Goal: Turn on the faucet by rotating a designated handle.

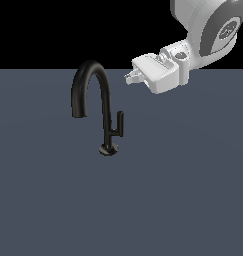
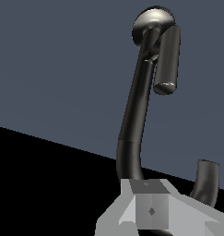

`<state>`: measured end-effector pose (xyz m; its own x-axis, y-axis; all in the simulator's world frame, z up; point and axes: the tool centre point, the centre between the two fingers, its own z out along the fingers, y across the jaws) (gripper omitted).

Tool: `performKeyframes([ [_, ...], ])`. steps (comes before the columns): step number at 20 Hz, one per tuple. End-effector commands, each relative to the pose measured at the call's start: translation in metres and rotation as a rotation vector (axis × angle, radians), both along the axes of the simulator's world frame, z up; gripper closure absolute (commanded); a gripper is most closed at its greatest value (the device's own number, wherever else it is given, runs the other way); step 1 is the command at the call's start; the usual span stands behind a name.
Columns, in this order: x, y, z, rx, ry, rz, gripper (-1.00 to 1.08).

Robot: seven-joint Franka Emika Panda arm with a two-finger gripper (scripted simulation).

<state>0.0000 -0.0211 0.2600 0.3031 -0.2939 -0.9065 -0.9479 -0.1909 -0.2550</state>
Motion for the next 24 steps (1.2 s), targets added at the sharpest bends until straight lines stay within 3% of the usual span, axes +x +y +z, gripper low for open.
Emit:
performKeyframes([
  [1,0.007,-0.001,-0.017,0.054,0.043,-0.059,1.08],
  [8,0.021,0.001,-0.065,0.199,0.159,-0.216,1.08],
  [13,0.027,0.004,-0.091,0.278,0.222,-0.301,1.08],
  [19,0.03,0.009,-0.111,0.34,0.271,-0.367,1.08],
  [24,0.031,0.011,-0.119,0.364,0.289,-0.392,1.08],
])
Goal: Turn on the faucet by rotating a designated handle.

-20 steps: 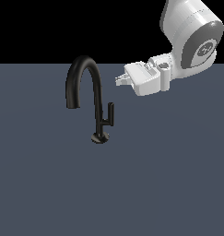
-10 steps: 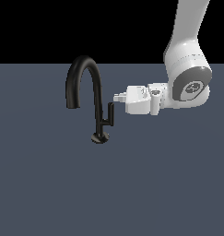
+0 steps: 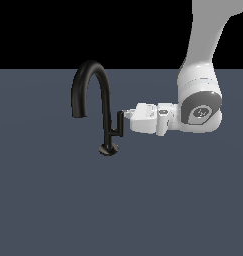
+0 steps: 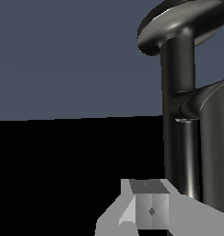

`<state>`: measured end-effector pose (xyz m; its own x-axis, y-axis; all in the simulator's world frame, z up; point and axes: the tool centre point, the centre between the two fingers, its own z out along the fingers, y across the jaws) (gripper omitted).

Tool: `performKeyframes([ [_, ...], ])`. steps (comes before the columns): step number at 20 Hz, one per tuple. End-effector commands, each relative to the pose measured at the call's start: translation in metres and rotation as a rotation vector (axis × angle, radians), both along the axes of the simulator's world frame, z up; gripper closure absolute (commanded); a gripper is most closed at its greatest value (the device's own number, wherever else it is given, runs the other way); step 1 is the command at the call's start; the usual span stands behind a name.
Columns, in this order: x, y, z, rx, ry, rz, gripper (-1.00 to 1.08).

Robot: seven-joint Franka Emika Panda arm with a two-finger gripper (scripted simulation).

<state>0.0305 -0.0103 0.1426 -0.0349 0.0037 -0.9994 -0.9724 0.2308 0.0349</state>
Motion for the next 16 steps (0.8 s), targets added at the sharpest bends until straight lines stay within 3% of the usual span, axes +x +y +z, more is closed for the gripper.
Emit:
performKeyframes([
  [1,0.001,0.001,-0.002,0.008,0.005,-0.009,1.08],
  [10,0.001,0.001,-0.001,0.005,0.002,-0.005,1.08],
  [16,-0.016,0.005,0.006,0.005,0.002,-0.005,1.08],
])
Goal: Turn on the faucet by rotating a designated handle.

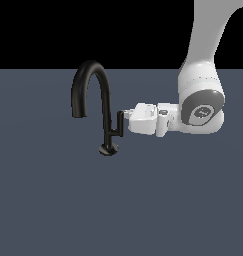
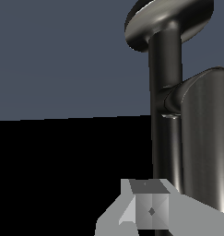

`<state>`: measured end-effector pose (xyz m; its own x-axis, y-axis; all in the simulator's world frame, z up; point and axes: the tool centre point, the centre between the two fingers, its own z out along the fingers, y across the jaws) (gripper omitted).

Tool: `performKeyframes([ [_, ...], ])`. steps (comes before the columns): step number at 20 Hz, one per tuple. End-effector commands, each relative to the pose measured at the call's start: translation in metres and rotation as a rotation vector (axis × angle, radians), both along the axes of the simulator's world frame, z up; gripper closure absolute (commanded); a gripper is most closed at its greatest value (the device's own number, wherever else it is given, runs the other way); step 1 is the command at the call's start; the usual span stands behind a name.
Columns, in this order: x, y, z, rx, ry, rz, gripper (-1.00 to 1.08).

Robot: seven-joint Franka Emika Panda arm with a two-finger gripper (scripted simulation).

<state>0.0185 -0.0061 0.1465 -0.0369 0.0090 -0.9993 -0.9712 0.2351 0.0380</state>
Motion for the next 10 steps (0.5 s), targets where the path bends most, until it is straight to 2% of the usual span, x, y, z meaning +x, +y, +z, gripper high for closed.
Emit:
performKeyframes([
  [1,-0.007,0.002,0.003,0.0,0.0,0.0,1.08],
  [10,-0.034,0.008,0.013,0.0,0.0,0.0,1.08],
])
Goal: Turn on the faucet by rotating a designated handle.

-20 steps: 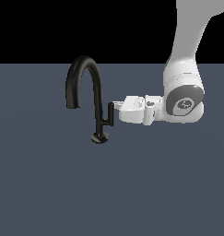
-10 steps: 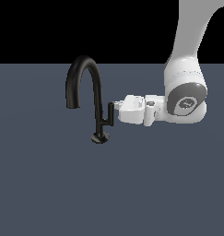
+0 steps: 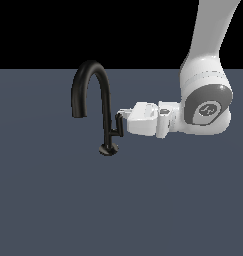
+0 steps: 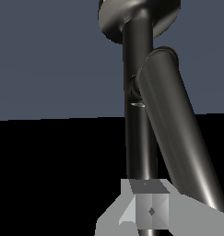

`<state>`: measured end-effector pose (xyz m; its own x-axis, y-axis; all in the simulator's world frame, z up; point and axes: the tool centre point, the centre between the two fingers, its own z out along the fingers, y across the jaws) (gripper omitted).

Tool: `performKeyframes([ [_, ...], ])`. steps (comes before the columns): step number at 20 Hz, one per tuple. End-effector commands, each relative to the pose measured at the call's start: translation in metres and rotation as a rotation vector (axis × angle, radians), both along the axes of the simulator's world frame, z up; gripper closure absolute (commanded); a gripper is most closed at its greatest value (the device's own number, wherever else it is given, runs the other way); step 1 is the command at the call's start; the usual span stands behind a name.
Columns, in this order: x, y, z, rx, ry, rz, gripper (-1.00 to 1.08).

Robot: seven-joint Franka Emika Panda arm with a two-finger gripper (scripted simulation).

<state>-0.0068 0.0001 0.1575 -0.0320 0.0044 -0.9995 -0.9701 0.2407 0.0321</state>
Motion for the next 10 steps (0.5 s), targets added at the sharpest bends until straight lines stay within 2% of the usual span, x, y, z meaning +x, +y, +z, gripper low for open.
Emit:
performKeyframes([
  [1,-0.008,0.002,0.002,0.005,0.005,0.006,1.08],
  [2,-0.002,0.001,0.001,0.0,-0.001,0.001,1.08],
  [10,-0.035,0.008,-0.01,0.003,0.002,0.003,1.08],
])
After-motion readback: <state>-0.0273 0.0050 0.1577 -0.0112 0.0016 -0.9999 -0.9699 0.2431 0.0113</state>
